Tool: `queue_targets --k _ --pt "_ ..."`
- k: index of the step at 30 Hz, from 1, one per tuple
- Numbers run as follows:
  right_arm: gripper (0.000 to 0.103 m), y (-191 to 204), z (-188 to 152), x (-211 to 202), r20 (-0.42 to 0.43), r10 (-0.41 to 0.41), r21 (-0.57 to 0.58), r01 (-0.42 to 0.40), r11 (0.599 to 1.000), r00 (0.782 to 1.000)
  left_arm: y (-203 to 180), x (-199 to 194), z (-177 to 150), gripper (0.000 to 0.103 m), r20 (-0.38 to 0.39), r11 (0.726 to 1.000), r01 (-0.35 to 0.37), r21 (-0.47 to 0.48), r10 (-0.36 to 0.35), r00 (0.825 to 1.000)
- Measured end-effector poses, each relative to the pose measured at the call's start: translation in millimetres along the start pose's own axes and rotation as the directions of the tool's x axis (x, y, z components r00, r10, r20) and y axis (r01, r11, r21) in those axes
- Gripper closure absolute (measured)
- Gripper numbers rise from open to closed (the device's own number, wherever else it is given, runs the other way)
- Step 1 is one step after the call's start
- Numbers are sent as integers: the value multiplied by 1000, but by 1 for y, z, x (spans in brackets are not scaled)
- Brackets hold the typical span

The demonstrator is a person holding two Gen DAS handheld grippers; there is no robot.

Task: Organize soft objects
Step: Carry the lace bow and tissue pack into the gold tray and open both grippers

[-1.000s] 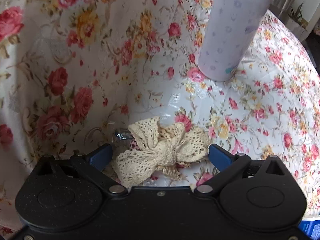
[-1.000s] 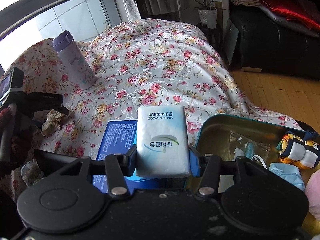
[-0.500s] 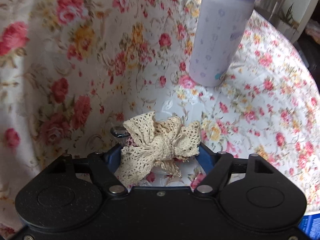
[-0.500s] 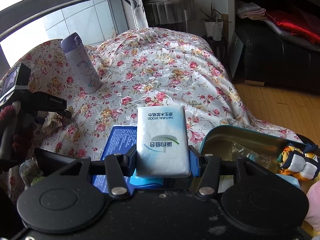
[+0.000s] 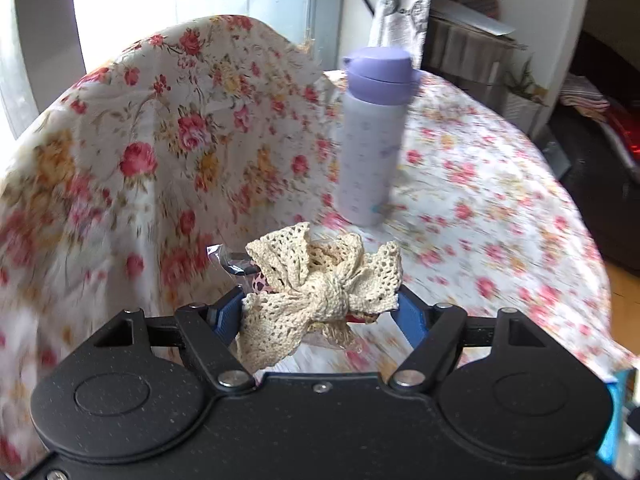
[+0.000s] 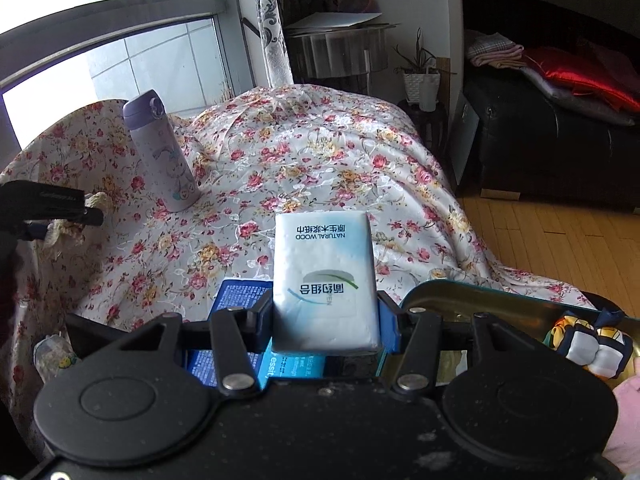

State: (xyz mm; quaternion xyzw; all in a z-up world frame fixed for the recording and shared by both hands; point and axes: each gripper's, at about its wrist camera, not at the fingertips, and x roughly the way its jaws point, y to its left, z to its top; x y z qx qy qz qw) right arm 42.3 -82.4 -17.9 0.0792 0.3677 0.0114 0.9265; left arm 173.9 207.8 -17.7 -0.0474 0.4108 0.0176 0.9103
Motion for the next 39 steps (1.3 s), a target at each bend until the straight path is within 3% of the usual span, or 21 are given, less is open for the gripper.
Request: queue_targets --k 4,9,13,19,24,29,33,39 --pt "52 -3 0 -9 8 -24 18 24 1000 1000 -19 -32 -16 31 9 996 19 83 -20 1000" --pt "52 -7 3 -32 58 -67 36 65 997 996 -38 -64 -35 31 -35 986 119 116 -116 993" --pt "52 -27 0 -60 82 -103 147 90 985 991 -58 -79 -48 31 -90 973 195 122 -185 979" --pt "52 -60 -14 -103 53 -242 208 226 952 969 -104 -107 -70 31 -126 937 267 226 -243 962" --pt "52 -90 -17 -139 39 -361 200 346 917 932 -149 -124 -80 31 -153 898 327 296 -293 944" --pt "52 -127 -23 -151 -17 -365 320 351 880 931 -188 -127 -88 31 -205 865 381 327 -328 922" --pt "52 -143 -38 -142 -69 -368 377 366 851 927 -214 -126 -98 31 -232 843 395 364 -329 915" --pt "52 -152 -42 -133 -63 -358 420 350 837 932 -245 -117 -110 31 -292 816 427 390 -330 897"
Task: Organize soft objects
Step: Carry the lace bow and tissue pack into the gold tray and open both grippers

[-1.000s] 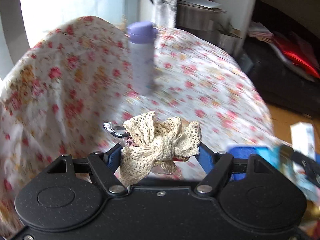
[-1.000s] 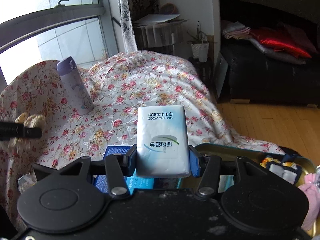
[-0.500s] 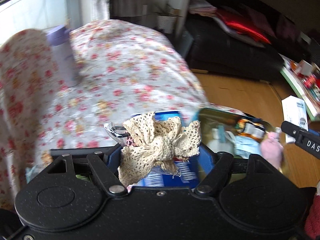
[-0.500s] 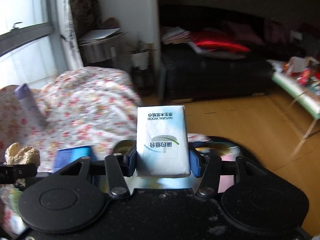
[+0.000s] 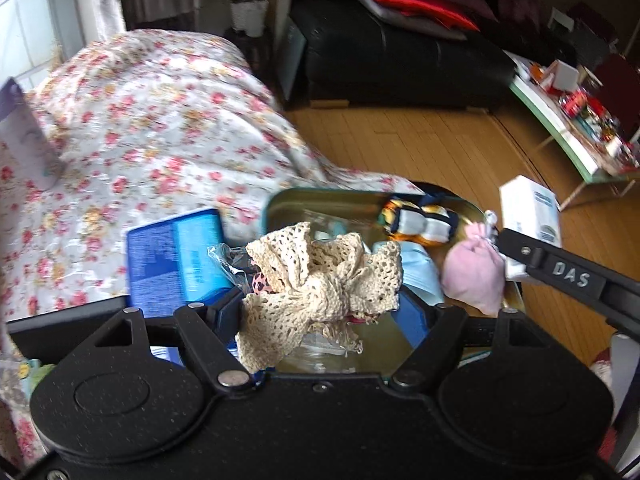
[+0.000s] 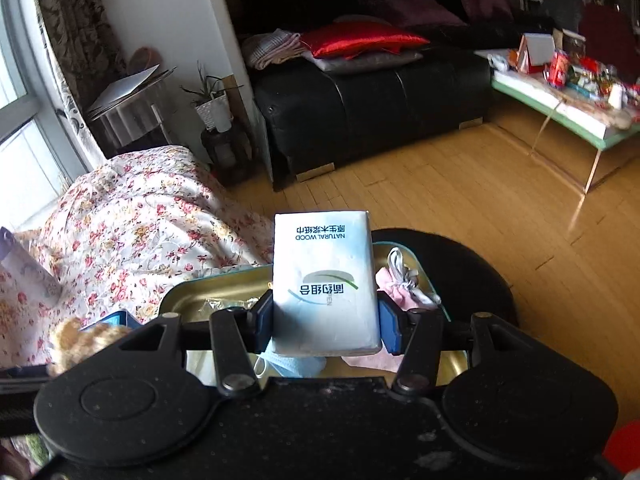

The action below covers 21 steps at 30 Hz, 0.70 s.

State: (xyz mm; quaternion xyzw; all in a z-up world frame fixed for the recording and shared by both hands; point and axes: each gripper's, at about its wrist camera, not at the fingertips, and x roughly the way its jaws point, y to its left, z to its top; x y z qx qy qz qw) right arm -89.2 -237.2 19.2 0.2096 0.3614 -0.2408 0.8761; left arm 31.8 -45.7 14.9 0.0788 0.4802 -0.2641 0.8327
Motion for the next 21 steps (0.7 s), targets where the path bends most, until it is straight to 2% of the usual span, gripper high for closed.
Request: queue_targets --k 5,8,10,21 --pt "52 4 -1 3 -2 5 -17 -5 1000 1000 -19 18 1 31 -45 999 19 33 -17 999" --pt "51 -1 3 3 -12 11 5 -11 1000 1000 -28 26 0 25 -65 998 27 63 -23 998" --pt "38 -4 4 5 -21 18 26 -18 999 1000 -30 30 0 21 -72 998 21 65 -17 997" --pt "39 2 1 7 -20 10 40 -9 999 1000 -16 28 1 19 -70 1000 1 9 0 998"
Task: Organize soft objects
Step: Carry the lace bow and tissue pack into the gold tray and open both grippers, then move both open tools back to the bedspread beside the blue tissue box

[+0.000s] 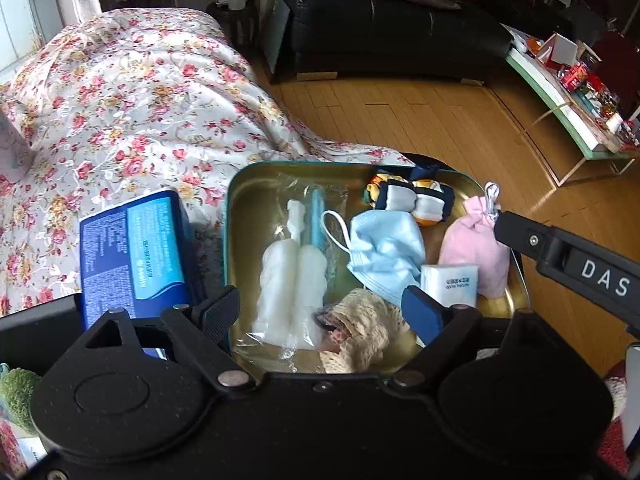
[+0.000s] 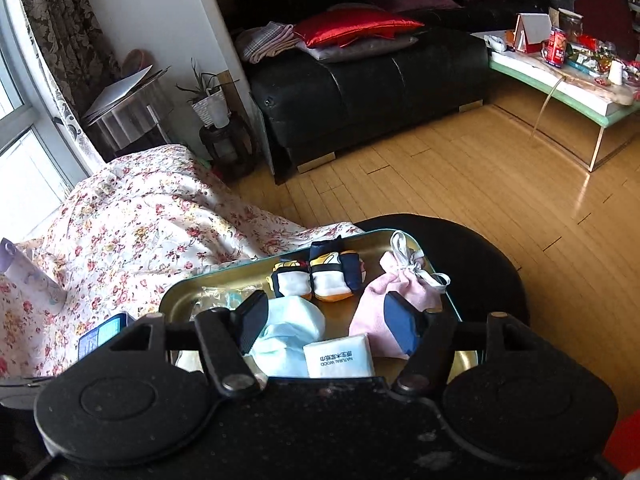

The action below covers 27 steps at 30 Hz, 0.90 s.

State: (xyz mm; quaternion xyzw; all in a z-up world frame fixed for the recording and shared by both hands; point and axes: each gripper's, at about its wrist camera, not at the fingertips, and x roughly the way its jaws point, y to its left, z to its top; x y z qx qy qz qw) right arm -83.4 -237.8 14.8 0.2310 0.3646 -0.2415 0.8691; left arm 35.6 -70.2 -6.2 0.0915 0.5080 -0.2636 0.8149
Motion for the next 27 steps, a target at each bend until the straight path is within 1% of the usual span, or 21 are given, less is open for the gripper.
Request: queue_targets --k 6,15,19,23,24,27 --pt "39 0 0 0 2 -6 -2 6 1000 1000 13 -6 -2 19 3 1000 -9 -26 9 1000" --pt "39 1 0 1 -4 -17 -10 17 1000 1000 38 -31 -14 19 47 995 -88 -52 90 995" --pt "39 3 -1 1 0 -29 -23 29 999 1000 56 -47 -22 18 80 987 -139 -80 146 986" --pt "39 7 -1 0 9 -47 -45 47 998 999 82 -63 -30 16 99 974 -186 -131 199 975" --pt "39 8 -1 0 11 -50 -52 51 997 999 90 -66 -33 14 102 969 -201 -142 216 971" --pt "39 10 -3 -2 24 -63 -70 64 995 998 112 -78 -40 13 110 950 -260 -173 281 953"
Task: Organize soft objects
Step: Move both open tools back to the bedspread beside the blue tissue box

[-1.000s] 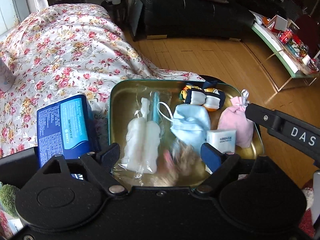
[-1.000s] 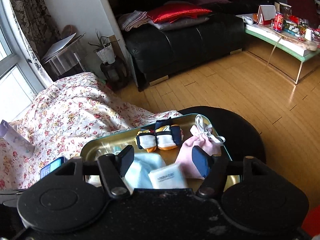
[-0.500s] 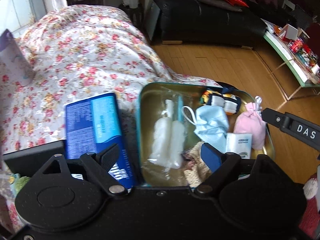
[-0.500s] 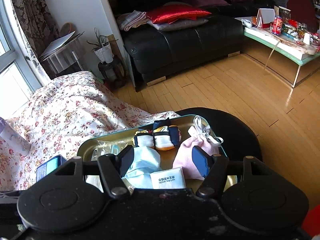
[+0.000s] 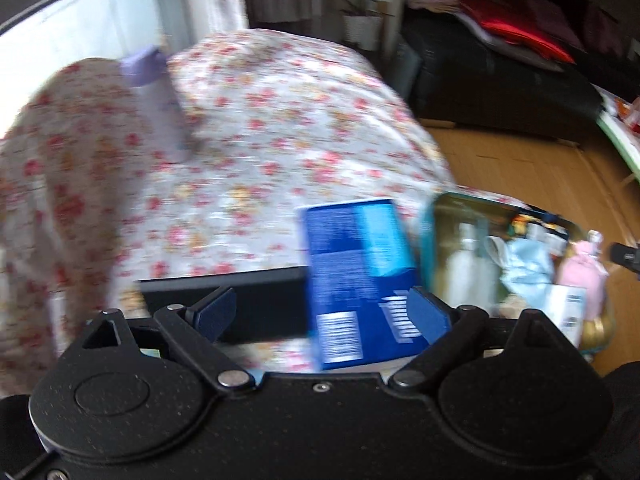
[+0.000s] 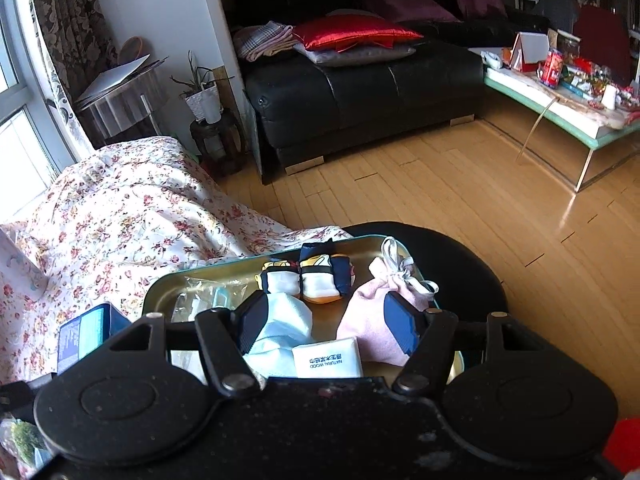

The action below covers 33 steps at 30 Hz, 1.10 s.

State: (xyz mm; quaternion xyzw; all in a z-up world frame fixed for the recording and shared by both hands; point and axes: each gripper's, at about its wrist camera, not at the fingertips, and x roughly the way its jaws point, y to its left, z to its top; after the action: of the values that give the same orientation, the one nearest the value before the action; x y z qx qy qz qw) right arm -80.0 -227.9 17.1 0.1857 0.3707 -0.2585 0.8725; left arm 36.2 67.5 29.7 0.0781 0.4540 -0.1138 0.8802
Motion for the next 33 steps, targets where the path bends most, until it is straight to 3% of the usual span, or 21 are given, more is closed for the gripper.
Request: queue_targets --k 11,17,19,26,30,33 --pt "38 14 -4 -14 78 -35 -87 42 995 996 103 -8 -7 13 0 975 -152 -160 155 988" --pt "26 32 -10 -33 173 -32 -206 68 976 984 135 -1 -9 13 -12 964 -207 -167 208 978" --pt "18 41 -14 -41 201 -27 -246 77 966 979 142 3 -10 13 -10 963 -219 -157 220 975" --pt "13 66 -31 -67 180 163 -270 -111 957 970 165 15 -16 13 -16 962 -223 -159 223 975" --pt "0 88 -48 -85 207 283 -288 -218 933 936 179 17 -14 13 -7 965 -158 -210 160 987" --pt "0 103 -66 -94 217 374 -256 -318 913 902 183 15 -10 13 19 962 -168 -217 176 984"
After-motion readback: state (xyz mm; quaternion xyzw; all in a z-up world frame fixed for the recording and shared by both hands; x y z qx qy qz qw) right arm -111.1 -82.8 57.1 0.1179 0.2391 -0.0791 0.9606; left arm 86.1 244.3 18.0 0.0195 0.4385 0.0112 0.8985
